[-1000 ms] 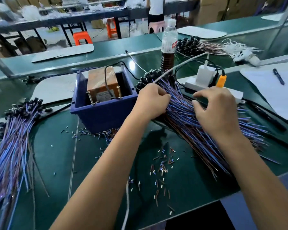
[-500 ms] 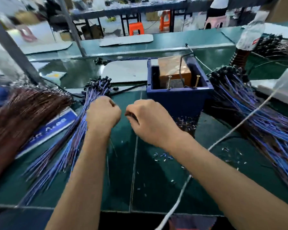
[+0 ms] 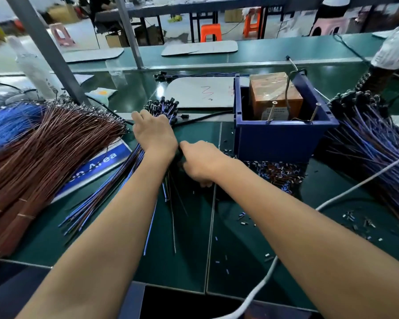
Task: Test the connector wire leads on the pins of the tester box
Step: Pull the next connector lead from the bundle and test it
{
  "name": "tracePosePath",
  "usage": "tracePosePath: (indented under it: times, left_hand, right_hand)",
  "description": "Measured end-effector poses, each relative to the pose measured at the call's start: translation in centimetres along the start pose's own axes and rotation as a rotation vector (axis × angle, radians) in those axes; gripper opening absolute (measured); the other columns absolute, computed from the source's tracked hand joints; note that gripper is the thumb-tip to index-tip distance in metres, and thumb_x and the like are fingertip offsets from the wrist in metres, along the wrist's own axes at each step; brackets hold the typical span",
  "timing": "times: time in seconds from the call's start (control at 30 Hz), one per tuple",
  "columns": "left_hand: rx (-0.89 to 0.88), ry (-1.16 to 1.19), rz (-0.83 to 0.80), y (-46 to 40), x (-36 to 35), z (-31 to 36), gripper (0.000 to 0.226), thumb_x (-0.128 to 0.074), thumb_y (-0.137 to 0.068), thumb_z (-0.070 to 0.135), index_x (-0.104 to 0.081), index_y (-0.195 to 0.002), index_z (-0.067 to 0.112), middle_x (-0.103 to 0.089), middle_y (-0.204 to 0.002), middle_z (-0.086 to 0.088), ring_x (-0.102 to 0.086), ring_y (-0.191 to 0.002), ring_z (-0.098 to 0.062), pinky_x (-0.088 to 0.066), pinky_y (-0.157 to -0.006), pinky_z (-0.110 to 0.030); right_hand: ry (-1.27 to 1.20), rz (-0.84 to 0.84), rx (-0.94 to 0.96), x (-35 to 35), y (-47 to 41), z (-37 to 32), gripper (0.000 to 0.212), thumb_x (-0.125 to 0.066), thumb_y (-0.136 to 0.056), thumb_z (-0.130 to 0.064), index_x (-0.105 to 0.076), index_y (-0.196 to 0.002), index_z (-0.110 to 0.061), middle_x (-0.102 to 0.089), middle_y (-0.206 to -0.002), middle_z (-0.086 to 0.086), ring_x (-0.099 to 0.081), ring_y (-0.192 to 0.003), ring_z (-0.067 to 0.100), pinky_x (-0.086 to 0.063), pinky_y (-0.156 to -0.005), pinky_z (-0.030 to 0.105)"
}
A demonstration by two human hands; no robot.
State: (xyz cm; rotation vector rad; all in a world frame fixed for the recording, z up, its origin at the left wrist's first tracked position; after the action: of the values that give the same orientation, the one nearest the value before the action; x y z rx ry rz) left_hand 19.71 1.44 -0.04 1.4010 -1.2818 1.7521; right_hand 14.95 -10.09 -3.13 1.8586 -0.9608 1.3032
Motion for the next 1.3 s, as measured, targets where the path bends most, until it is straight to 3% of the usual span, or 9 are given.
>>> tracePosePath:
  times: [0.27, 0.43, 0.5, 0.6, 0.67, 0.77, 0.87, 1.07, 1.3]
  left_hand:
    - [-0.029, 0.211, 0.071, -0.5, 1.5, -0.8, 0.018, -0.055, -0.091, 0.011, -0.067, -0.103, 0.003, -0.066, -0.110, -0.020, -0.054, -0.113, -0.040, -0.043, -0.089, -0.038]
    - [0.142, 0.777, 0.033, 0.4, 2.4, -1.6, 0.011, -0.046, -0.099, 0.011, -0.056, -0.103, 0.008, -0.069, -0.108, -0.015, -0.060, -0.099, -0.033, -0.045, -0.083, -0.039]
    - [0.251, 1.212, -0.114, 1.4, 1.5, -0.5, 0.011, -0.036, -0.100, 0.008, -0.046, -0.098, 0.013, -0.073, -0.105, -0.017, -0.066, -0.086, -0.030, -0.053, -0.074, -0.039]
    - [0.354, 1.706, -0.280, 2.9, 1.6, 2.0, 0.014, -0.032, -0.101, 0.004, -0.043, -0.109, 0.007, -0.074, -0.083, -0.012, -0.057, -0.054, -0.017, -0.045, -0.051, -0.026]
    - [0.359, 1.871, -0.257, 3.1, 3.0, 2.8, 0.011, -0.038, -0.098, 0.004, -0.044, -0.108, 0.006, -0.063, -0.067, -0.002, -0.042, -0.047, -0.010, -0.035, -0.047, -0.022]
    - [0.276, 2.104, -0.191, 2.7, 6.7, 3.8, 0.010, -0.044, -0.099, 0.003, -0.043, -0.092, 0.010, -0.044, -0.057, 0.004, -0.029, -0.046, -0.009, -0.024, -0.045, -0.024]
    - [0.223, 2.208, -0.079, 2.2, 10.7, 3.8, 0.022, -0.051, -0.099, 0.003, -0.043, -0.081, 0.013, -0.038, -0.056, 0.005, -0.029, -0.046, -0.009, -0.026, -0.046, -0.026]
    - [0.231, 2.357, -0.016, 2.2, 13.0, 3.7, 0.034, -0.048, -0.106, 0.014, -0.044, -0.072, 0.015, -0.036, -0.053, 0.004, -0.027, -0.044, -0.010, -0.025, -0.045, -0.025]
    - [0.451, 2.346, -0.108, 3.3, 9.5, 4.3, 0.042, -0.041, -0.111, 0.027, -0.041, -0.070, 0.019, -0.030, -0.052, 0.006, -0.023, -0.046, -0.011, -0.021, -0.046, -0.024]
  right_hand:
    - [-0.081, 0.012, 0.004, 0.0, 0.1, 0.6, 0.026, -0.047, -0.109, -0.036, -0.050, -0.117, -0.012, -0.058, -0.071, 0.009, -0.057, -0.049, 0.023, -0.043, -0.044, 0.026]
    - [-0.354, 0.098, -0.070, 0.2, 0.6, 1.6, 0.030, -0.043, -0.110, -0.040, -0.057, -0.116, -0.014, -0.064, -0.052, 0.005, -0.058, -0.033, 0.017, -0.042, -0.038, 0.020]
    - [-0.662, 0.197, -0.154, 0.5, 1.2, 2.4, 0.036, -0.040, -0.110, -0.045, -0.056, -0.112, -0.012, -0.068, -0.069, 0.012, -0.069, -0.048, 0.025, -0.052, -0.043, 0.028]
    - [-0.908, 0.345, -0.147, 1.3, 2.0, 2.5, 0.044, -0.035, -0.110, -0.050, -0.061, -0.122, -0.017, -0.068, -0.108, 0.009, -0.071, -0.100, 0.034, -0.060, -0.085, 0.053]
    - [-1.094, 0.378, -0.054, 2.2, 2.5, 1.7, 0.044, -0.035, -0.112, -0.046, -0.059, -0.132, -0.015, -0.068, -0.117, 0.001, -0.066, -0.114, 0.019, -0.054, -0.098, 0.043]
    - [-1.415, 0.387, 0.062, 3.8, 3.3, 1.6, 0.036, -0.037, -0.114, -0.031, -0.058, -0.125, -0.004, -0.068, -0.085, -0.013, -0.066, -0.078, -0.002, -0.054, -0.077, 0.021]
    - [-1.454, 0.292, 0.144, 5.0, 4.6, 1.8, 0.027, -0.039, -0.114, -0.024, -0.059, -0.108, -0.007, -0.065, -0.068, -0.002, -0.062, -0.054, 0.016, -0.055, -0.061, 0.032]
    - [-1.385, 0.187, 0.164, 5.8, 8.1, 6.1, 0.047, -0.044, -0.105, -0.045, -0.065, -0.118, -0.004, -0.069, -0.078, 0.009, -0.056, -0.055, 0.023, -0.052, -0.058, 0.032]
    - [-1.072, 0.189, 0.081, 4.2, 11.3, 11.4, 0.023, -0.049, -0.110, -0.010, -0.071, -0.111, -0.003, -0.053, -0.064, 0.001, -0.034, -0.046, 0.008, -0.028, -0.044, 0.017]
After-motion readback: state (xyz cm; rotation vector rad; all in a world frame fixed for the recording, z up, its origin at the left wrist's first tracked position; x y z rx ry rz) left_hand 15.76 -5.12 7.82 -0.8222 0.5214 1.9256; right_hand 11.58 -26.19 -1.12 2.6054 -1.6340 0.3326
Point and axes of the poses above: each hand's wrist, its own y-axis away from the middle knuckle, its own x-axis out of the back of the hand, z = x × y, the point moved 9 cm from there along -y, towards the middle knuckle
